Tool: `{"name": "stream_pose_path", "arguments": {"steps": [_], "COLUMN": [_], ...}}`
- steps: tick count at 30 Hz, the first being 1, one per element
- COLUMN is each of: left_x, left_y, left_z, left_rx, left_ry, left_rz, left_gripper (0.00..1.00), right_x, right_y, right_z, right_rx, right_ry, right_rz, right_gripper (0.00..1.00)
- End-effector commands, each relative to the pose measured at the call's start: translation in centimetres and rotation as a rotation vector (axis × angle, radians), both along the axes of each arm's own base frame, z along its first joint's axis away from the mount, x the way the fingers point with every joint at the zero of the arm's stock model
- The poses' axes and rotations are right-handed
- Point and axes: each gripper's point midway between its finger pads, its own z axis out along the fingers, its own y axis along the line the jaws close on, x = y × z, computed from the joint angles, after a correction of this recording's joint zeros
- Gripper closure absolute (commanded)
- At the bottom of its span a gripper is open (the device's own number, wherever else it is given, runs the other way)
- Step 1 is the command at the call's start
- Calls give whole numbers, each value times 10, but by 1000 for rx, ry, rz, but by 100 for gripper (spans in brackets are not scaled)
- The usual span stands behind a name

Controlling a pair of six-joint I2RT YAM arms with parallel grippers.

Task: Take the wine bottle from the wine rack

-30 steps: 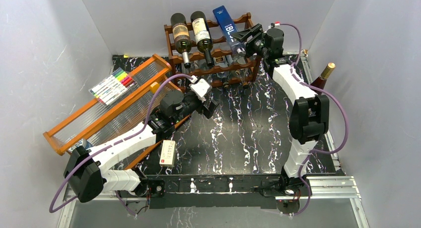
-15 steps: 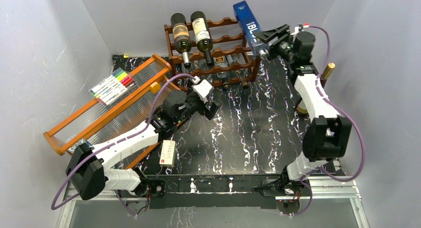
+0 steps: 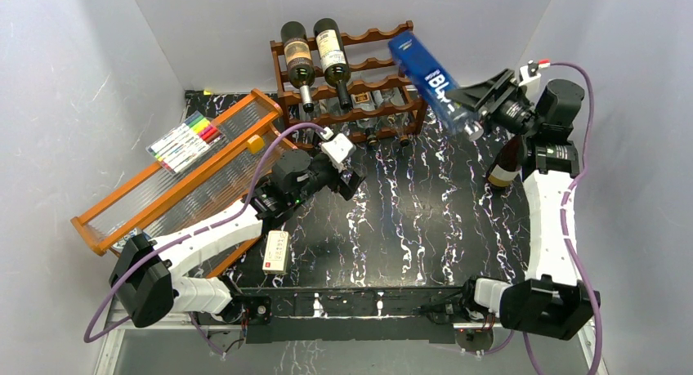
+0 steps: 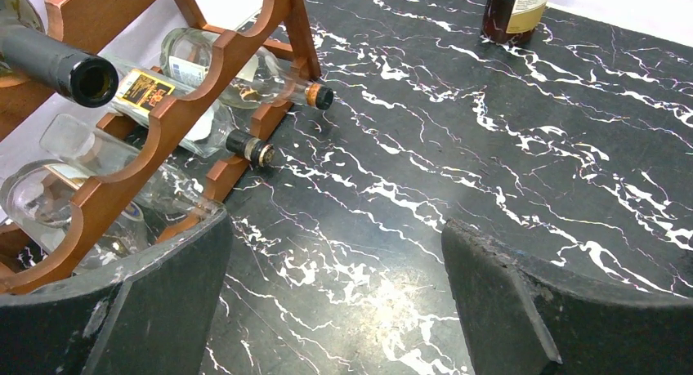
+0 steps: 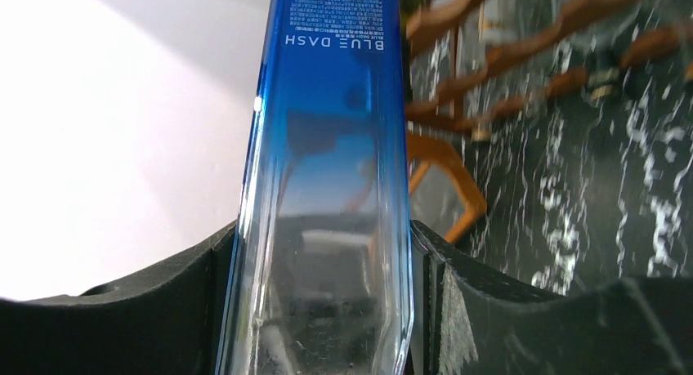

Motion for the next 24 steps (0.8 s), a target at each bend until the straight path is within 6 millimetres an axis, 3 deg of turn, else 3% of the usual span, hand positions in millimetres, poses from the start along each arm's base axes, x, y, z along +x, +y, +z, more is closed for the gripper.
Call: {"name": "stream_pose_path", "arguments": {"steps": [1,6,12,15,24], "left_x": [-3,-8,-30,-42,-81], "left_y": [0,7,9,-1,-34], "left_z": [40,61,85,81,47], "left_rx": [-74,-100,-144,-131,-78], "left_ry": [-65,-109,-200,-218,-158], "left_rz": [-3,-4,-95,-194,-509], "left_gripper": [2,2,2,2,2], "right_x": [-62,-75,-79,-85,-119], "right_y": [27,30,46,52,98], "right_z": [19,-11,-70,-110,-175], "right_rx": [-92,-136,-138,-221,-421], "right_ry": [-129,-19,145,254,400], "right_rz": [218,247,355,413,669], "right_gripper": [83,84,85,85,85]}}
